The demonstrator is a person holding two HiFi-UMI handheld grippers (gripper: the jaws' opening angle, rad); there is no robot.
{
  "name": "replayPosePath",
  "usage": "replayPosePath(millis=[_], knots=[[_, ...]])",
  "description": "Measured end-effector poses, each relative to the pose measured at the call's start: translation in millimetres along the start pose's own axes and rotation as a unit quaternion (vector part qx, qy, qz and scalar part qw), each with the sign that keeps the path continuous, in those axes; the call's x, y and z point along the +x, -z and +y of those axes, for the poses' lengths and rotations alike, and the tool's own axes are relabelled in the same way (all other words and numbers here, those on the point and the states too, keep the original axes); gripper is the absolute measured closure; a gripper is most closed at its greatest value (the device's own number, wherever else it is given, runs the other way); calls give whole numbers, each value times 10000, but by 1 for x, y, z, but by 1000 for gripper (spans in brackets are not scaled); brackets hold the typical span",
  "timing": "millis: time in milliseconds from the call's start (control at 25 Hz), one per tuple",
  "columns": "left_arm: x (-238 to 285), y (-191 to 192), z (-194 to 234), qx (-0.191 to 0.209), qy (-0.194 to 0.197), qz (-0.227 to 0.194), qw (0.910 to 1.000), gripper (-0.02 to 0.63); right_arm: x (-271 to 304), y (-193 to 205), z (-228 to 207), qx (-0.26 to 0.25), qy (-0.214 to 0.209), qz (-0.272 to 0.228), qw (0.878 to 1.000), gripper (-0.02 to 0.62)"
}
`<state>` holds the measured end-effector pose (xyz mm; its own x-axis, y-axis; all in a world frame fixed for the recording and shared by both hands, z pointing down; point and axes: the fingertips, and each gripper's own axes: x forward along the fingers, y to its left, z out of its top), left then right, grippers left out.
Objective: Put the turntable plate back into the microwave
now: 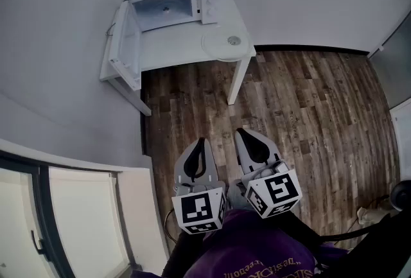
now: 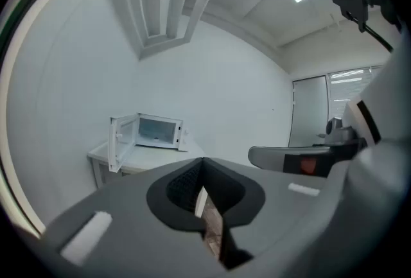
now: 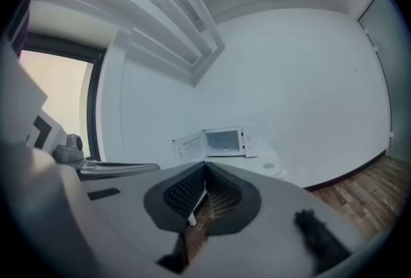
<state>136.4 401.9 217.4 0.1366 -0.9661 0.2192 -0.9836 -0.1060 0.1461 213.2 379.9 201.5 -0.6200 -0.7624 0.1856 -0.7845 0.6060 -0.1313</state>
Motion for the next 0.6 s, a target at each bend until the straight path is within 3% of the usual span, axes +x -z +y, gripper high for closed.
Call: replayPosePath(millis=[400, 600], knots=[[24, 7, 4, -134, 114, 45, 9998, 603, 15, 6, -23, 132, 226, -107, 9996, 586], [61, 8, 10, -96, 47, 101, 9999, 603, 53, 3, -45, 165, 59, -119, 9998, 586]])
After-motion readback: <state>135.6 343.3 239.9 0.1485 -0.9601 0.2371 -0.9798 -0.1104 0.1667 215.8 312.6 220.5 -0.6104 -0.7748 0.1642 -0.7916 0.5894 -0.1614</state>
